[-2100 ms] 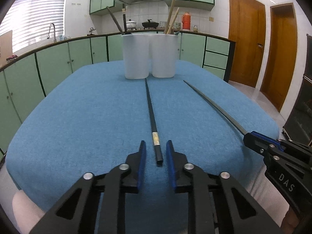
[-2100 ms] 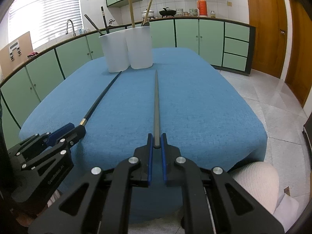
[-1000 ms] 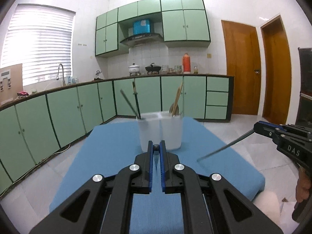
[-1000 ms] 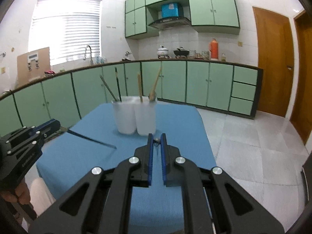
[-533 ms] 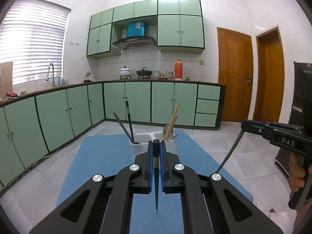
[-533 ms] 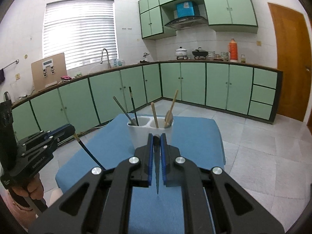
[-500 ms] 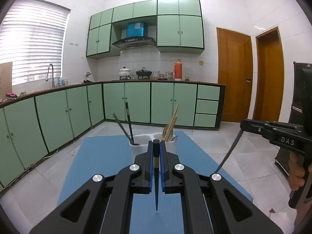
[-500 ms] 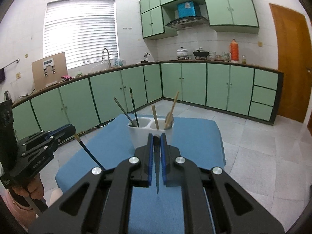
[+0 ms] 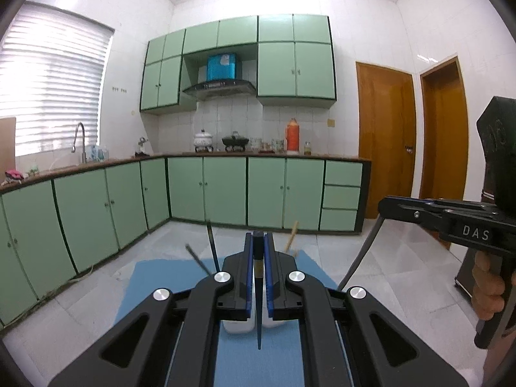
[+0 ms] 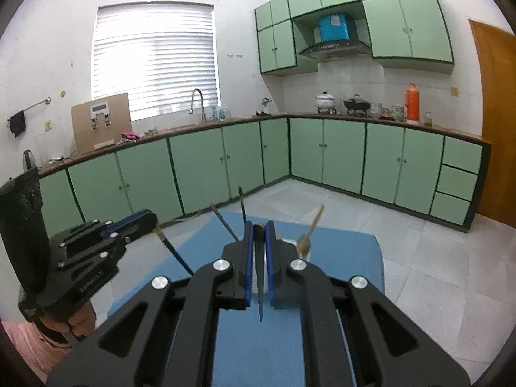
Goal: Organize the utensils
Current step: 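Lift both chopsticks and carry them over the white holder, then lower both chopsticks into the white holder with both tools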
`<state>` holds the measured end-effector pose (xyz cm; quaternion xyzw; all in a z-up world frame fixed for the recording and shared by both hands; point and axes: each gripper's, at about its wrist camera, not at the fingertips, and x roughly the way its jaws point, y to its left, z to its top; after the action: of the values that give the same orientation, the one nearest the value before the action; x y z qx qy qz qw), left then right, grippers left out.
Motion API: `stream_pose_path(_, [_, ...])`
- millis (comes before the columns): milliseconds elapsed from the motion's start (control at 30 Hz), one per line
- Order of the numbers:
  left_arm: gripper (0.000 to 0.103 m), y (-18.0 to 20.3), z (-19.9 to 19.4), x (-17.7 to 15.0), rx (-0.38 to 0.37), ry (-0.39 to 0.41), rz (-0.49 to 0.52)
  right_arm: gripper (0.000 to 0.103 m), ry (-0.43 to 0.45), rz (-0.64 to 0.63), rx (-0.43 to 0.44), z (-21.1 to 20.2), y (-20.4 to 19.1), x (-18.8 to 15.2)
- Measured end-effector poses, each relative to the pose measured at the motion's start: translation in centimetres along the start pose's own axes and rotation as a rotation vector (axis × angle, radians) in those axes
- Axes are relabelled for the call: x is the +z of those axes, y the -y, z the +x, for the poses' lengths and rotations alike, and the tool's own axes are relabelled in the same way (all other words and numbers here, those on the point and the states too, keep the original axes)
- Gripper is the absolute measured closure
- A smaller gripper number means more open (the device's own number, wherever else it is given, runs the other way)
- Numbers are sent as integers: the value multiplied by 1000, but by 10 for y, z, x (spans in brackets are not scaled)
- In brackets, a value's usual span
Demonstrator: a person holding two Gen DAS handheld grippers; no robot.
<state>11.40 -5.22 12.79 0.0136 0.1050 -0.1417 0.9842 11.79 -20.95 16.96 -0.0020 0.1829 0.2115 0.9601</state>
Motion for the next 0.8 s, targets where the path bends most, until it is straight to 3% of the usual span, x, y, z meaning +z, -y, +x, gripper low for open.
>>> stream_pose_path(267, [97, 0, 16, 51, 52, 115, 30, 97, 100, -35, -35, 17, -2, 68])
stream_pose_path(400, [97, 0, 45, 66, 84, 140, 44, 97, 89, -33, -65, 45, 10, 90])
stream_pose_path(600, [97, -7, 103, 64, 114, 91, 29, 97, 9, -10, -108, 101, 28, 89])
stream_pose_path(800, [97, -23, 161, 44, 138, -10, 5, 97, -71, -1, -132, 151, 40, 63])
